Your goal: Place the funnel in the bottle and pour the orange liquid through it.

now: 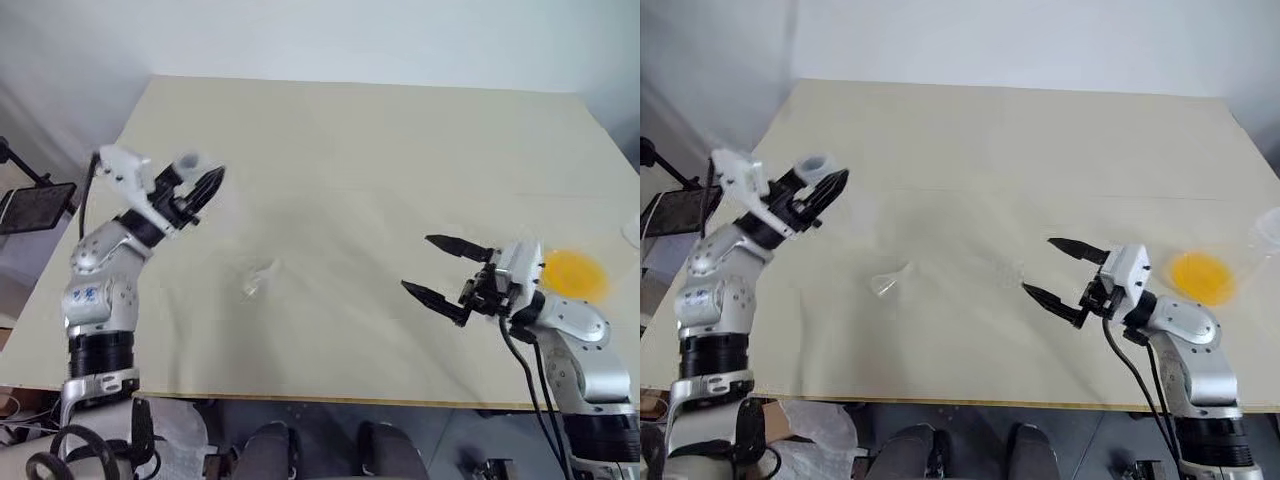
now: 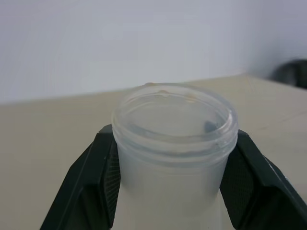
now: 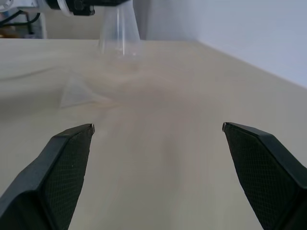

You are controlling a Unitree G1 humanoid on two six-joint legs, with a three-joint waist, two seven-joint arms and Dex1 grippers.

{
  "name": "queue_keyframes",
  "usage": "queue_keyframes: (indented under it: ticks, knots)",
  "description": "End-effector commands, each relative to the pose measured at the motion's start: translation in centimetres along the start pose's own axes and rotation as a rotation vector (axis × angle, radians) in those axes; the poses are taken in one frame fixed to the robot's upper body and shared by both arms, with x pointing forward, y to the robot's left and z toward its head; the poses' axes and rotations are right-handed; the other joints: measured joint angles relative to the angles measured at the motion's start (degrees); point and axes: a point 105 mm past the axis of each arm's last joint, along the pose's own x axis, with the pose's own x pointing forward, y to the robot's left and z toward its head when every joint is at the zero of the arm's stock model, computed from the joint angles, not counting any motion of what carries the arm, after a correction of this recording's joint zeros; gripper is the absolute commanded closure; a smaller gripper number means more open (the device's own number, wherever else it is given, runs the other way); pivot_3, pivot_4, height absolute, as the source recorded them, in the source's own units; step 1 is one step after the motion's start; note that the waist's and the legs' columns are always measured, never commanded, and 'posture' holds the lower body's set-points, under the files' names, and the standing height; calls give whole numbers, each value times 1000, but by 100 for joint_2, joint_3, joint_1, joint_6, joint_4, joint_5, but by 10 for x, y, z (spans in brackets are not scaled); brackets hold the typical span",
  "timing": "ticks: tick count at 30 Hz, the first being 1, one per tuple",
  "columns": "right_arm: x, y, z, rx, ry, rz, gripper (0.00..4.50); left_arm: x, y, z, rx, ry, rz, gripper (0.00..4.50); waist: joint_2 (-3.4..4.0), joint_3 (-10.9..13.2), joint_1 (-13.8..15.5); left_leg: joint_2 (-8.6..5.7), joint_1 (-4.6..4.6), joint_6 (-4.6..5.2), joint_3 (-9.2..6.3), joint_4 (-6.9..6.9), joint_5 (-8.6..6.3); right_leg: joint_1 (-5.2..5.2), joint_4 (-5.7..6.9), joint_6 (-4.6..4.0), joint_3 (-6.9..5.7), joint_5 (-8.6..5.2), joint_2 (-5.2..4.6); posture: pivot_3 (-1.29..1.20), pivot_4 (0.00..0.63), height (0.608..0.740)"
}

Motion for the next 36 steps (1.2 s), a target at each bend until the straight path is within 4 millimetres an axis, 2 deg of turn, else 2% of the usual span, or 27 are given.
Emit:
queue_keyframes:
  ticks: [1,4,6,10,13,19,23,28,30,36]
  knots:
    - [-33,-7,28,-92,9,-125,0,43,-61,9,-5,-44,-339,2125,-1,0,73,-4,-4,0,-1,1,0,1,-2,1,-1,0,0,0,150,740]
    - [-59,2,34,-98,69,-207,0,64,-95,-2,-54,-49,-519,2125,0,-1,99,-17,-4,2,10,-3,-1,-1,-12,1,-2,0,9,0,150,740]
    - [-76,9,38,-88,107,-268,0,74,-115,-18,-58,-25,-618,2125,5,-4,93,-15,-3,0,17,-6,-1,-1,-20,1,-4,0,18,0,150,740]
    - [-101,26,41,-65,175,-367,0,91,-145,-46,-86,9,-721,2125,2,-2,57,-7,4,-3,42,-13,8,-1,-37,-3,8,-2,28,0,150,740]
    - [-105,38,43,-49,188,-405,0,98,-161,-63,-58,33,-776,2125,0,-1,30,-7,5,3,60,-13,9,-1,-58,-3,27,-2,27,0,150,740]
    - [-98,51,45,-31,176,-420,0,106,-180,-71,-41,26,-823,2125,0,-1,-28,5,4,9,64,-18,6,-9,-59,-3,36,-2,19,0,150,740]
    - [-94,53,44,-18,167,-420,0,106,-183,-73,-19,38,-850,2125,0,-1,-33,7,4,13,64,-18,5,-9,-58,-3,36,-2,15,0,150,740]
    - [-90,52,38,-7,155,-416,0,103,-176,-67,-26,27,-856,477,1,-1,-32,7,4,19,63,-18,5,-9,-57,-3,36,-2,9,0,150,740]
    - [-87,52,36,-3,148,-407,0,102,-172,-62,-46,12,-865,49,1,-1,-31,7,4,20,62,-18,5,-10,-54,-3,35,-2,8,0,150,740]
    - [-81,47,33,-4,137,-376,0,92,-139,-48,-29,21,-864,49,1,-1,-44,6,4,20,60,-16,6,-13,-39,-3,32,-2,8,0,150,740]
